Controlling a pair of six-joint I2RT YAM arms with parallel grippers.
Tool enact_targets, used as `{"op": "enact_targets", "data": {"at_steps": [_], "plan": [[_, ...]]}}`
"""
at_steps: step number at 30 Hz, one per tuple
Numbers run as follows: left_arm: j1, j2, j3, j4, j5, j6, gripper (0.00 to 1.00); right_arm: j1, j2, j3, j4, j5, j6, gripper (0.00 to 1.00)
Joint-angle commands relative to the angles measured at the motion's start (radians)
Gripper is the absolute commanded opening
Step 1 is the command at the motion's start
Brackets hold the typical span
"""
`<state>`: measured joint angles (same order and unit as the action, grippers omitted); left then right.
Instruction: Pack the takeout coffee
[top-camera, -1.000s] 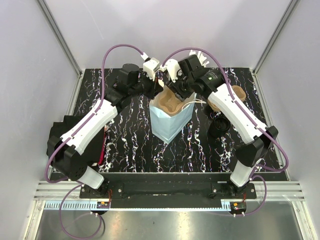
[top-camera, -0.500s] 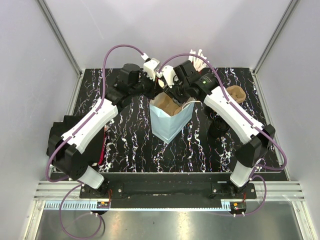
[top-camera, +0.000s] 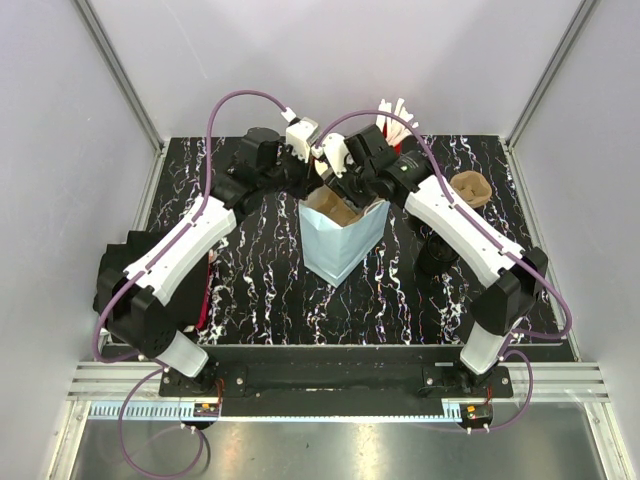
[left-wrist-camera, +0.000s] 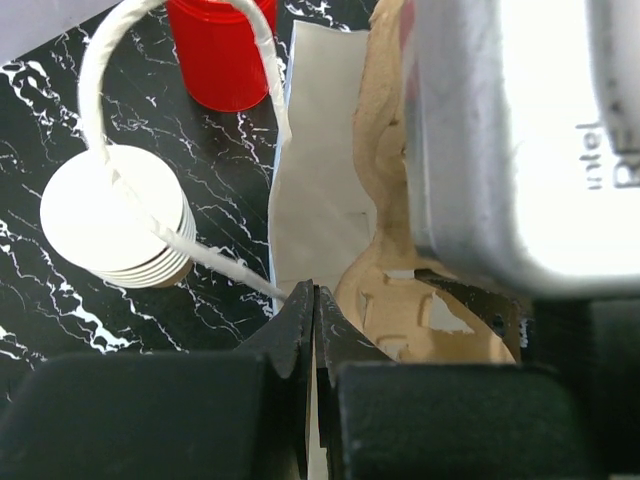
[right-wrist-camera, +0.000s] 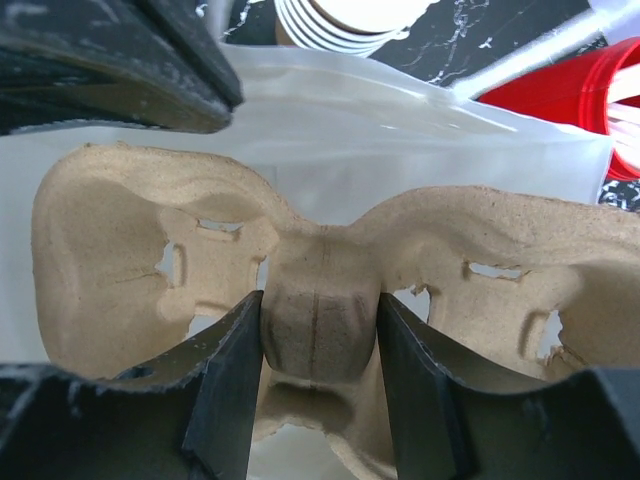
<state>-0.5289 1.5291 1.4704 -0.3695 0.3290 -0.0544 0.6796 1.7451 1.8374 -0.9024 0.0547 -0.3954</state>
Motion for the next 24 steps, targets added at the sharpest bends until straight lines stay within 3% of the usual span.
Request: {"op": "enact_targets", "data": {"at_steps": [1, 15, 24], "plan": [[-0.019, -0.001, 0.051, 0.075, 0.030, -0.002, 0.00, 0.049, 0.018, -0.047, -0.018, 0.039, -0.033, 0.53], [-0.022, 0.000, 0.048, 0.076, 0.025, -0.002, 0.00, 0.095, 0.011, -0.101, -0.001, 0.079, -0.060, 0.53], [-0.023, -0.009, 0.036, 0.084, 0.022, -0.002, 0.00, 0.095, 0.028, -0.093, 0.020, -0.003, -0.020, 0.53]]}}
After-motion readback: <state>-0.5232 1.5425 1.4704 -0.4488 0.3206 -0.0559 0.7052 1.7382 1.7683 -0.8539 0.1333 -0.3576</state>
